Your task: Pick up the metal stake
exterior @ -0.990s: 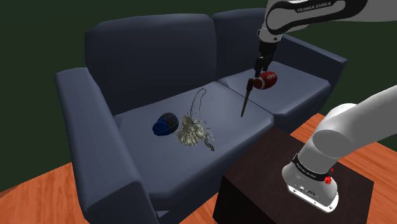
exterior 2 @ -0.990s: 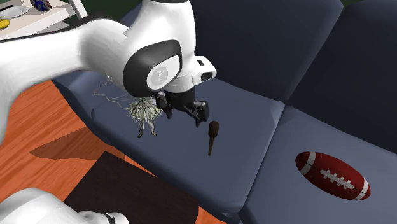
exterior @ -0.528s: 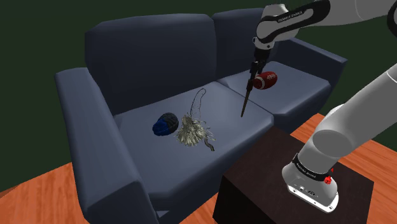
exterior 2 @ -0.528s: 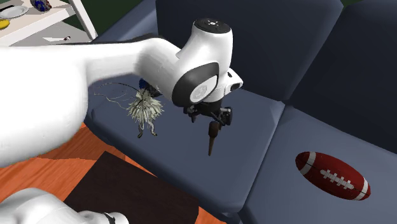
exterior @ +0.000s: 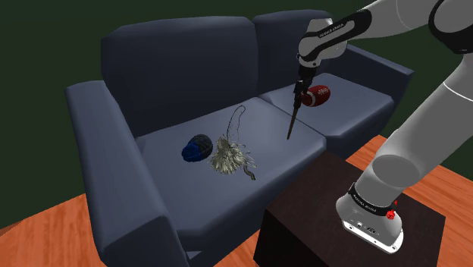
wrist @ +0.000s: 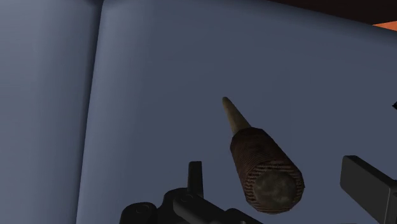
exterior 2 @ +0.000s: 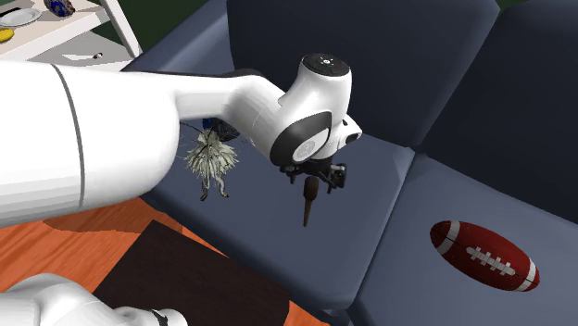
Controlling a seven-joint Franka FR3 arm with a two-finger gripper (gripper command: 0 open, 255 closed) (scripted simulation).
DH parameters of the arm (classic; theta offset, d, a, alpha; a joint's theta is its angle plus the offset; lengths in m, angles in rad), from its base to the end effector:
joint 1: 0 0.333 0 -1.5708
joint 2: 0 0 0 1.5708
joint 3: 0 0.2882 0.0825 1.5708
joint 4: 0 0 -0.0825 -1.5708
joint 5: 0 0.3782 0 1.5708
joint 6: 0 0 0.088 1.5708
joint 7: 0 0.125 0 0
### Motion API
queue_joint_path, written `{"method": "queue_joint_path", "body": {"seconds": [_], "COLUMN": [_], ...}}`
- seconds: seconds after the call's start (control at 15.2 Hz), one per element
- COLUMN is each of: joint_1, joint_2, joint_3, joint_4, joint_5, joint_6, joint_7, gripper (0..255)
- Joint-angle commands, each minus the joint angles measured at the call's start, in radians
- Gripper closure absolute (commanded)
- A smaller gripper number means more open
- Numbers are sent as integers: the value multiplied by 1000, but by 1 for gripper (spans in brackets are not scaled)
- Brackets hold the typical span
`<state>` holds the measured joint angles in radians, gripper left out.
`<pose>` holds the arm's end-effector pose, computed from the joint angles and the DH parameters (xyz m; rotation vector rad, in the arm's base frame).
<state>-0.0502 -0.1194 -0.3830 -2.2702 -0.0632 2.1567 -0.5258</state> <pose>0.4507 -0.2124 0.3619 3.1286 0.2039 -0.0085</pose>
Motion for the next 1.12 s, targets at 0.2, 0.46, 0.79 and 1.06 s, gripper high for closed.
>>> {"method": "queue_joint_path", "body": {"seconds": [0.2, 0.46, 0.79, 1.06], "joint_1": [-1, -1, -1, -1], "joint_2": [17, 16, 17, -10], "joint_3": [-4, -4, -3, 0], "joint_4": [-21, -22, -19, 11], "joint_5": [6, 5, 6, -3], "joint_6": [37, 38, 35, -20], "joint_7": [-8, -7, -6, 1], "gripper": [255, 255, 255, 255]}}
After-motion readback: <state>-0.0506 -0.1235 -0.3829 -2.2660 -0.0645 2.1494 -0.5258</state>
